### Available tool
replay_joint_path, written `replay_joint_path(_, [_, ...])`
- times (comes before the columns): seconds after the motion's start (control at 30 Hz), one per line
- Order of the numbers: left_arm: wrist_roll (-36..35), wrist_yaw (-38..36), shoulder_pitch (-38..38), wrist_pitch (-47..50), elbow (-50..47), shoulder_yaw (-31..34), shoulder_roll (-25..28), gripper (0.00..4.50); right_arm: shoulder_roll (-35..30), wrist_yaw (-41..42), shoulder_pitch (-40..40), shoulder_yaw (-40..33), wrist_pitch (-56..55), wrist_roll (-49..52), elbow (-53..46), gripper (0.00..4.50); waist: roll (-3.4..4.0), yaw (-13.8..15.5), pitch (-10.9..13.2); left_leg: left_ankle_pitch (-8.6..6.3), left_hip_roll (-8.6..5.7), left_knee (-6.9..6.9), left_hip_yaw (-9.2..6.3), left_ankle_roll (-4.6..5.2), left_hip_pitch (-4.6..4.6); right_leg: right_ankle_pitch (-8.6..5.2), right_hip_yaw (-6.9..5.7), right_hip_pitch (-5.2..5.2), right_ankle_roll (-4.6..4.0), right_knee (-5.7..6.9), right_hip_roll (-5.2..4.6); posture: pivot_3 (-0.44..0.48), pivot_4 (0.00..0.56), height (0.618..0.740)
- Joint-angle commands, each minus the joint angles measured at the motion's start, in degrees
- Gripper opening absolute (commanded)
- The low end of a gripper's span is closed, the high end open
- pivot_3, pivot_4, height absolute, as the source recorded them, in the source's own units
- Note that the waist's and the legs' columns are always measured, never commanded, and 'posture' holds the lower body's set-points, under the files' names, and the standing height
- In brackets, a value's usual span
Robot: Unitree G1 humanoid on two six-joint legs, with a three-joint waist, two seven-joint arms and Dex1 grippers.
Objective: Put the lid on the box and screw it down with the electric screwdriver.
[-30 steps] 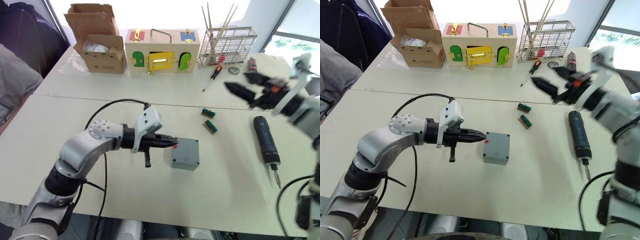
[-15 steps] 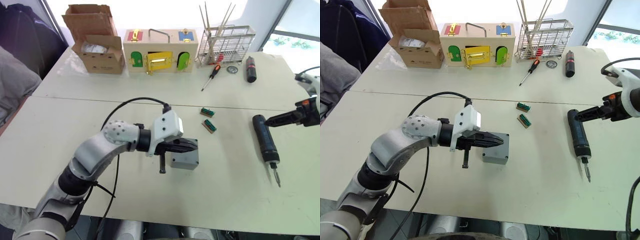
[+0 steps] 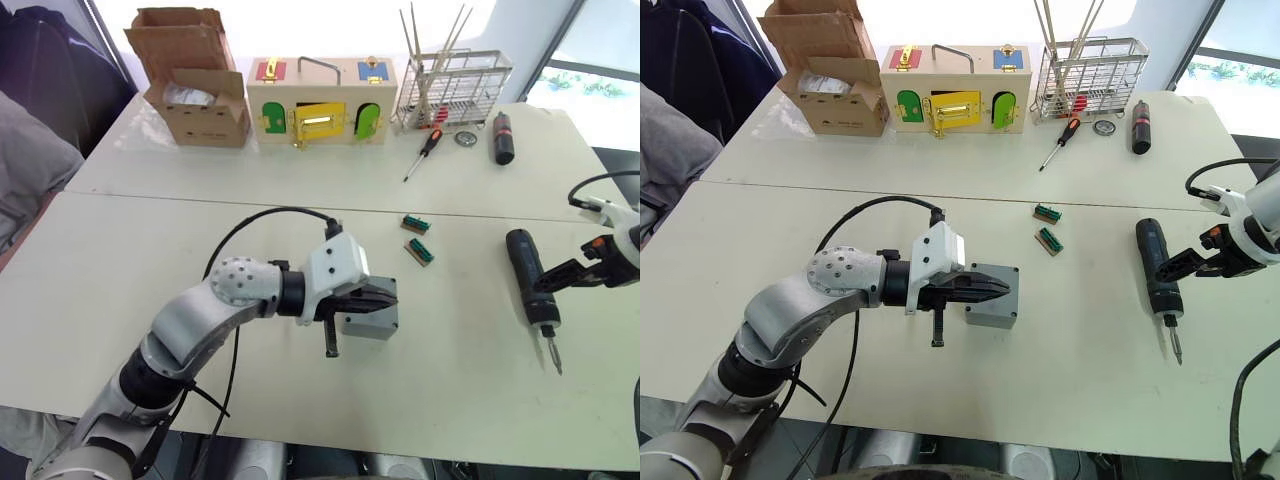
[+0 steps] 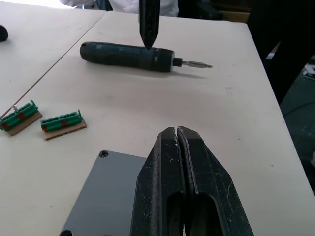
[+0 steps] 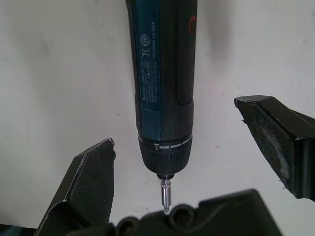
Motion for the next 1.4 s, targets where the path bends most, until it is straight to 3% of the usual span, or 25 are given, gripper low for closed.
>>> replay_joint_path(0.03, [1.2, 1.3, 0.6, -0.5, -1.9, -1.2, -0.4, 0.0, 1.2, 0.1, -0.9, -0.4, 1.5, -1.8, 2.0, 4.48, 0.0, 0.0, 0.0, 0.0, 0.0, 0.0, 0.0, 0.0, 0.0, 0.0, 0.0, 0.0, 0.0, 0.0, 0.0, 0.0, 0.15, 0.74])
replay_joint_path(0.27, [1.6, 3.0, 1.0, 0.0, -2.2, -1.7, -1.3, 0.0, 6.0, -3.1, -0.7, -1.1, 1.6, -3.9, 7.0, 4.48, 0.0, 0.1, 0.0, 0.01, 0.0, 0.01, 0.01, -0.01, 0.0, 0.0, 0.0, -0.02, 0.0, 0.03, -0.01, 0.0, 0.15, 0.74])
replay_joint_path(0.67, [1.5, 4.2, 1.8, 0.7, -2.8, -1.5, -0.9, 0.0, 5.1, -2.3, 3.7, -0.6, 2.3, -4.4, 3.3, 4.48, 0.0, 0.0, 0.0, 0.01, -0.04, 0.01, -0.01, -0.02, 0.0, 0.0, -0.01, -0.01, 0.0, 0.04, -0.01, 0.0, 0.15, 0.74])
replay_joint_path(0.9, [2.3, 4.6, 1.7, 0.2, -2.0, -2.2, -1.6, 0.0, 7.6, -6.4, 4.7, -3.5, 3.3, -4.1, 4.9, 4.48, -0.02, 0.0, 0.0, 0.01, -0.04, 0.03, -0.02, -0.02, 0.0, 0.0, -0.02, 0.02, 0.0, 0.04, 0.0, 0.0, 0.15, 0.74])
replay_joint_path(1.0, [3.0, 4.4, 1.8, 0.1, -1.8, -2.3, -1.4, 0.0, 7.8, -7.3, 5.8, -4.2, 3.2, -3.9, 4.4, 3.87, -0.04, 0.0, 0.0, 0.01, -0.04, 0.05, -0.02, -0.02, 0.01, 0.0, -0.02, 0.04, 0.0, 0.04, 0.0, 0.0, 0.15, 0.74])
replay_joint_path(1.17, [3.2, 4.5, 2.1, 0.3, -2.3, -2.2, -1.5, 0.0, 7.5, -9.1, 8.4, -5.0, 4.4, -3.5, 1.4, 2.02, -0.14, 0.0, -0.1, 0.01, -0.04, 0.05, -0.07, -0.02, 0.01, 0.0, -0.03, 0.06, 0.0, 0.04, -0.01, 0.0, 0.15, 0.74])
replay_joint_path(1.2, [3.2, 4.5, 2.1, 0.3, -2.3, -2.2, -1.5, 0.0, 7.3, -9.3, 9.0, -5.2, 4.6, -3.4, 0.7, 1.82, -0.18, 0.0, -0.1, 0.01, -0.03, 0.04, -0.09, -0.02, 0.02, 0.0, -0.04, 0.07, 0.0, 0.04, -0.01, 0.0, 0.15, 0.74])
replay_joint_path(1.4, [3.6, 4.0, 1.9, 0.0, -1.8, -2.0, -1.5, 0.0, 6.4, -10.9, 12.0, -6.5, 5.8, -2.9, -2.4, 1.82, -0.38, 0.2, -0.2, 0.01, -0.04, 0.05, -0.19, -0.02, 0.02, 0.0, -0.05, 0.13, 0.0, 0.03, 0.0, 0.0, 0.15, 0.74])
